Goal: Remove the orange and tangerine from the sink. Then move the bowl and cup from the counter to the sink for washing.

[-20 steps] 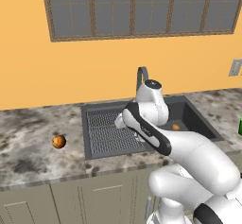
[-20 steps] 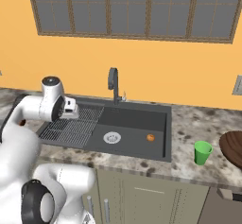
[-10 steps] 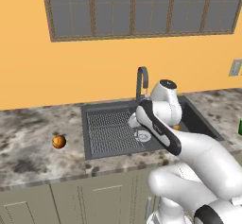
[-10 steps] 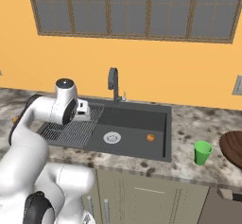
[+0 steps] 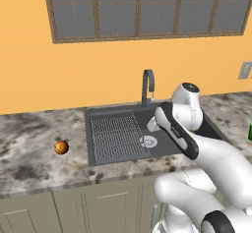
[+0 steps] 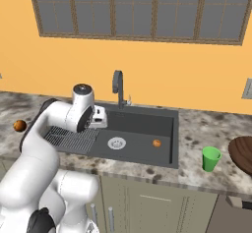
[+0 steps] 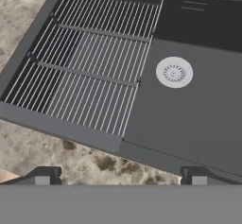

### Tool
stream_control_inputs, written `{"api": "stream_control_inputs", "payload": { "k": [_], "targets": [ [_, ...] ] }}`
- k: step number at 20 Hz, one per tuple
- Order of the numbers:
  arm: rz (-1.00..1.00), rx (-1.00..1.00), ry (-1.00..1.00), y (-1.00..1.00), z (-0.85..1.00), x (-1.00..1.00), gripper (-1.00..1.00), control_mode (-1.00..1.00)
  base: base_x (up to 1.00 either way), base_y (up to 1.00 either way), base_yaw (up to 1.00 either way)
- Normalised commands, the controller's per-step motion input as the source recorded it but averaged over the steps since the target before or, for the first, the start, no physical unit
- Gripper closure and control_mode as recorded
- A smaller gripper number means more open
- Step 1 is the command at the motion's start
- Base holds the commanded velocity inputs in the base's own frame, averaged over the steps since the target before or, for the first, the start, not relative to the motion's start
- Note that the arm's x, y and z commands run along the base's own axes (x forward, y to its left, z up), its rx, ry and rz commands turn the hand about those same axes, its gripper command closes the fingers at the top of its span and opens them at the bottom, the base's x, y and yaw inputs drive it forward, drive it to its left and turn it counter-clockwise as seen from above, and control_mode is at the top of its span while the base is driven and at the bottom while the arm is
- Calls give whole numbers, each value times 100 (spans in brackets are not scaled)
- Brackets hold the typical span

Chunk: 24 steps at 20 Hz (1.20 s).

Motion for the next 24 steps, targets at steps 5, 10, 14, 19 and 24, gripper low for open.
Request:
{"api": "stream_control_inputs", "payload": {
  "k": [5,10,14,19,24],
  "targets": [
    [-3,0,1,-48,0,0,-100,-100,0,0,0],
    [-4,0,2,-47,0,0,-100,-100,0,0,0],
    [-6,0,2,-45,0,0,-100,-100,0,0,0],
    [-8,0,1,-47,0,0,-100,-100,0,0,0],
    [-10,0,4,-42,-1,0,-100,-100,0,0,0]
  ]
}}
